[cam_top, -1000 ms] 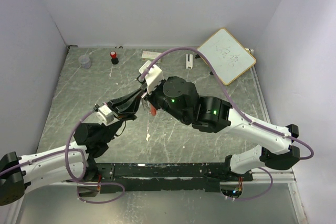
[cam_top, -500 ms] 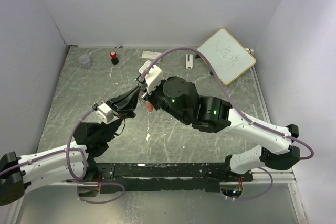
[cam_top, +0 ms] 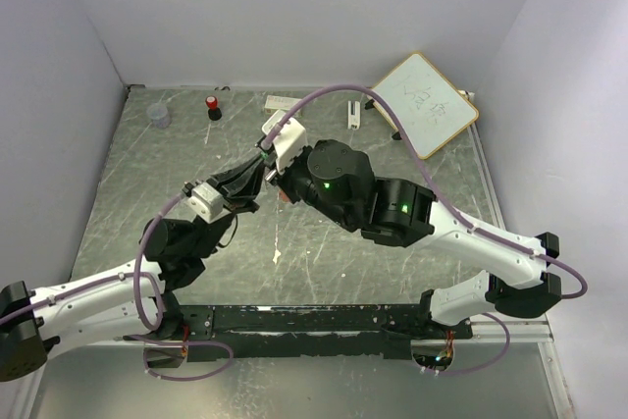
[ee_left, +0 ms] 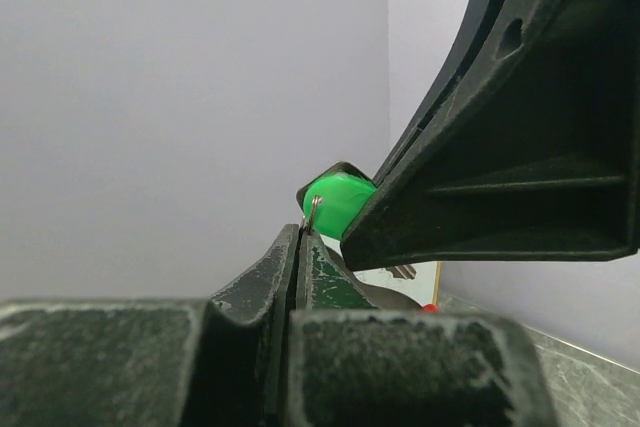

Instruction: Remove the keys from the keyring

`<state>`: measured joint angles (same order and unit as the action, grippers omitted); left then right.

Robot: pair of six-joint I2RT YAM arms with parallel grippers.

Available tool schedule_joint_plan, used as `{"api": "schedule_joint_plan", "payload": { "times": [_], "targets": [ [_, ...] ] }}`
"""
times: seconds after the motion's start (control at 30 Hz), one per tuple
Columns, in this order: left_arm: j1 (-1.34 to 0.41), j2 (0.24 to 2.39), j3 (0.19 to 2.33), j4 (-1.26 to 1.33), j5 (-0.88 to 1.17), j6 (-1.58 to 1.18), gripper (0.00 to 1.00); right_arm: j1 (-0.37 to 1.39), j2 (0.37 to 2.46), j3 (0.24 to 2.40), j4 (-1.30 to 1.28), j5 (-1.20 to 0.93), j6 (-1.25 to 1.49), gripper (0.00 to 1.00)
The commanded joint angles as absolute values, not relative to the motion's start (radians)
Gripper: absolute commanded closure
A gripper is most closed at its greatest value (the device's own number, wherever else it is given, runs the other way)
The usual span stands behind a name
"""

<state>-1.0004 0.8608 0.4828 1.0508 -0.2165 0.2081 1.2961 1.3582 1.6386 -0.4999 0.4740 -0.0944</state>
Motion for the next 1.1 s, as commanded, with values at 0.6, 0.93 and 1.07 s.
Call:
{"api": "schedule_joint_plan", "payload": {
  "times": [0.6,0.93,1.07],
  "targets": [
    [-1.003,0.85,0.457,1.196,-0.223,0.255,0.92,1.301,1.381,1.623,-0.531,0.262,0.032,1.0],
    [-1.004,0.725,0.337,1.16,-0.17,0.207,0.62,1.3,1.356,1.649,-0.493,0.36,-0.042,1.0],
    [-1.004,0.648,0.306,1.131,-0.113,0.202,0.58,1.301,1.356,1.651,-0.491,0.382,-0.051,1.0]
  ]
}}
